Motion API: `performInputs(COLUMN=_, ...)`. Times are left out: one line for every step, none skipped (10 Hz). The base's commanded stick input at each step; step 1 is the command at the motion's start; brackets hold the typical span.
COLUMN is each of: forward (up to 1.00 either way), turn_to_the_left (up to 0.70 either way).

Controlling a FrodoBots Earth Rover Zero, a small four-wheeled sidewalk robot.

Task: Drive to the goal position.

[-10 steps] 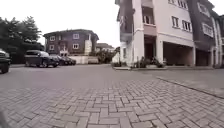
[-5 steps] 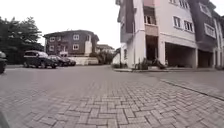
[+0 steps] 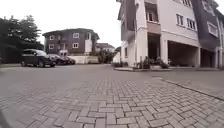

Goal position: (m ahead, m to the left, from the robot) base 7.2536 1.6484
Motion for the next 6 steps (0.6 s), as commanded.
performInputs(forward=0.70, turn_to_the_left=0.00)
performInputs(forward=0.70, turn_to_the_left=0.00)
performInputs(forward=0.70, turn_to_the_left=0.00)
performInputs(forward=0.70, turn_to_the_left=0.00)
performInputs(forward=0.70, turn_to_the_left=0.00)
performInputs(forward=0.70, turn_to_the_left=0.00)
